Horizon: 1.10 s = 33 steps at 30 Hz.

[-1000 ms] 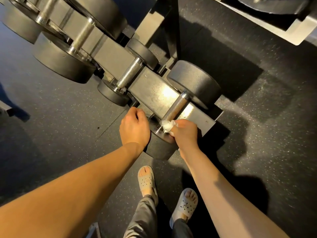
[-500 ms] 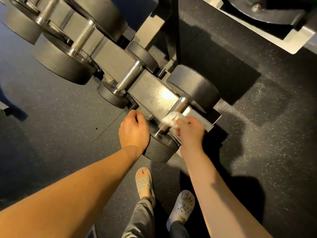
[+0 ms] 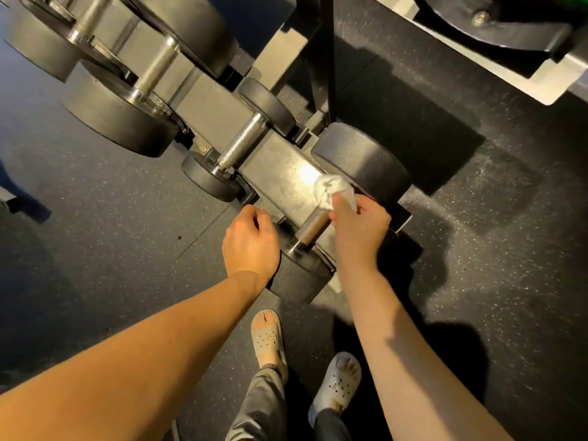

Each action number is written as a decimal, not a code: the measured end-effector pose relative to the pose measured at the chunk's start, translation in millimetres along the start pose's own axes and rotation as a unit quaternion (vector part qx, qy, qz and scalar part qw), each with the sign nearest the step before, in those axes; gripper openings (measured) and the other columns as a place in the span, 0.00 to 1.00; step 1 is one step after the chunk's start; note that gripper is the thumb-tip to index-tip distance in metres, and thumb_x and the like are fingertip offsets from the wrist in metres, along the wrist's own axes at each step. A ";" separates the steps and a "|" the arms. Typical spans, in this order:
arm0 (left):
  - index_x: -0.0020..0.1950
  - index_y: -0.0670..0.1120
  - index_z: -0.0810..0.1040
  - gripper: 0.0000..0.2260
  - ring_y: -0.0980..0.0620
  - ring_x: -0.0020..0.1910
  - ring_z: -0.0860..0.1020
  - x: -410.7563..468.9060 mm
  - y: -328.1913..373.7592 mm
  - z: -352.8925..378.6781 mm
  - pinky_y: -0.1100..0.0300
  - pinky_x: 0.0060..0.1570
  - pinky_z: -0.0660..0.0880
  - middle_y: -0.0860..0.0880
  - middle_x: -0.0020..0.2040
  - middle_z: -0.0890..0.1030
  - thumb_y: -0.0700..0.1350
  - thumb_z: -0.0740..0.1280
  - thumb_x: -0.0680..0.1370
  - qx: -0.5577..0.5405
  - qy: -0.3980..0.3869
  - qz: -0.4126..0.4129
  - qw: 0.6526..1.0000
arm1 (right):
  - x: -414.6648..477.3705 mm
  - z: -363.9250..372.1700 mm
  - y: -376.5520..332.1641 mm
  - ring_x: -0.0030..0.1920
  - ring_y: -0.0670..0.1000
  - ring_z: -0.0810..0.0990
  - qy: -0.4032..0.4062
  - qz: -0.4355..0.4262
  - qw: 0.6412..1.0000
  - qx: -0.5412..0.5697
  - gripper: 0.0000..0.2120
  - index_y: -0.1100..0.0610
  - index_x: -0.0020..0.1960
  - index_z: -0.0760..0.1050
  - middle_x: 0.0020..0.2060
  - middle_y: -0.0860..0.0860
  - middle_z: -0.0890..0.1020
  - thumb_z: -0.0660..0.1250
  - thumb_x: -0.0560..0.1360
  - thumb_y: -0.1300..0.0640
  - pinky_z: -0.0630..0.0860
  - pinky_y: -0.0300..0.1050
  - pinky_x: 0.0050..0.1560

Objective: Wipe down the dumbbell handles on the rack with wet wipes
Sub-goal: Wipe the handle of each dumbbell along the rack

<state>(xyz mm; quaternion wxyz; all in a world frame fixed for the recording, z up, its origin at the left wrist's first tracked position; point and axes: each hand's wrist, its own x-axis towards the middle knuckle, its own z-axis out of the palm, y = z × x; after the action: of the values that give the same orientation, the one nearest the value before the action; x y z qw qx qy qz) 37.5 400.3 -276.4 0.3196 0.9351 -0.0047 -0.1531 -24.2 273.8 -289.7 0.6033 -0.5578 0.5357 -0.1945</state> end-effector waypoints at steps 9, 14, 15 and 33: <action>0.43 0.49 0.74 0.10 0.56 0.36 0.72 -0.7 3.0 -0.7 0.56 0.35 0.63 0.53 0.36 0.76 0.46 0.57 0.83 -0.003 0.001 -0.005 1.000 | -21.2 2.0 18.5 0.42 0.45 0.81 -0.078 -0.067 0.972 -0.212 0.03 0.55 0.45 0.78 0.41 0.48 0.82 0.71 0.78 0.58 0.76 0.32 0.39; 0.41 0.51 0.72 0.11 0.54 0.36 0.72 -0.5 3.9 -2.1 0.57 0.34 0.63 0.53 0.37 0.75 0.46 0.57 0.83 -0.001 -0.005 -0.006 1.000 | 2.9 2.3 -3.8 0.33 0.49 0.84 -0.015 0.042 0.998 -0.048 0.07 0.59 0.41 0.82 0.35 0.54 0.85 0.75 0.75 0.57 0.82 0.44 0.36; 0.41 0.51 0.72 0.11 0.52 0.37 0.72 -0.4 3.4 -1.9 0.55 0.35 0.63 0.52 0.37 0.75 0.46 0.57 0.82 -0.004 -0.004 -0.005 1.000 | -3.0 2.8 1.8 0.34 0.51 0.84 -0.038 0.045 0.995 -0.080 0.09 0.59 0.40 0.81 0.34 0.54 0.84 0.75 0.75 0.56 0.82 0.47 0.37; 0.44 0.47 0.74 0.10 0.48 0.45 0.72 4.2 -5.6 2.8 0.54 0.44 0.64 0.49 0.45 0.75 0.45 0.58 0.83 0.007 -0.023 0.034 0.999 | -41.5 3.3 15.0 0.31 0.43 0.73 -0.161 0.076 0.957 -0.231 0.13 0.58 0.37 0.76 0.31 0.50 0.78 0.73 0.77 0.54 0.68 0.36 0.30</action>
<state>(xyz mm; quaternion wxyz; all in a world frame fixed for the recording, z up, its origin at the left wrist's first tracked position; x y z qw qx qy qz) 40.2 402.6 -283.0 0.3179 0.9329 -0.0451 -0.1631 -41.3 314.4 -285.8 0.5489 -0.6636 0.5030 0.0733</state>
